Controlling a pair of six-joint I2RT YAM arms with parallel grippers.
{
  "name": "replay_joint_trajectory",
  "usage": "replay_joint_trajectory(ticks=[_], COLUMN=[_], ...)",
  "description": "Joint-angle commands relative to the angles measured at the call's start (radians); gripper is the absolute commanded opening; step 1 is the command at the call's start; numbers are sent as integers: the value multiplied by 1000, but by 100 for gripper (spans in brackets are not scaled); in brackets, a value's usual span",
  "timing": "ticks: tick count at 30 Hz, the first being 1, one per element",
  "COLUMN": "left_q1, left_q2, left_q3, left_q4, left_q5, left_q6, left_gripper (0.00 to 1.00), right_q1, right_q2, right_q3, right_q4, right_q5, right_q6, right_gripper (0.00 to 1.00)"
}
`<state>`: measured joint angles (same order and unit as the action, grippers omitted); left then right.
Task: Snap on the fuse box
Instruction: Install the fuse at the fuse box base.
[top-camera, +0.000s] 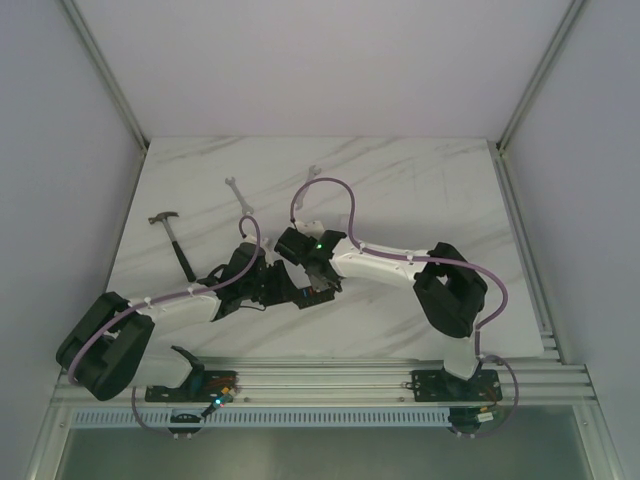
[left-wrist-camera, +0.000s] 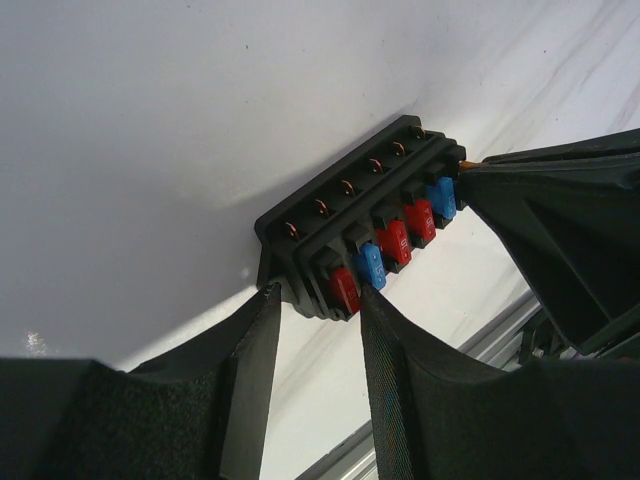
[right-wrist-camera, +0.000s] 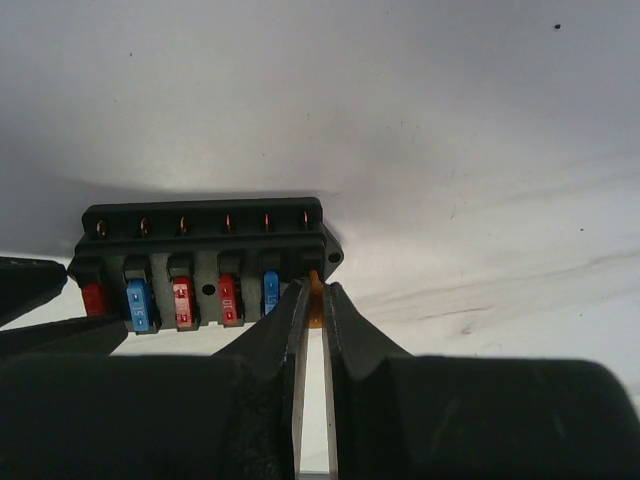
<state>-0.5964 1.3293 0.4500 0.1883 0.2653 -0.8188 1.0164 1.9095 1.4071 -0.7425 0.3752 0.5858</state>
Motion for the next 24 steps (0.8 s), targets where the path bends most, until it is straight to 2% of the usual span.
replay_joint_trajectory(ticks=[1, 18, 24], left_q1=[3, 3, 4], left_q2=[5, 11, 10], left_q3=[16, 17, 16], left_q4=[-15, -15, -28], left_q5=[2, 0, -2], left_q6=[-3, -4, 3], left_gripper=[47, 46, 46], right_q1=[5, 3, -3], right_q2=[27, 69, 18], right_q3=[-31, -68, -80], right_q4=[10, 11, 4], right_q5=[-2, -87, -61], right_q6=[-1, -26, -7], right_gripper=[0, 0, 0])
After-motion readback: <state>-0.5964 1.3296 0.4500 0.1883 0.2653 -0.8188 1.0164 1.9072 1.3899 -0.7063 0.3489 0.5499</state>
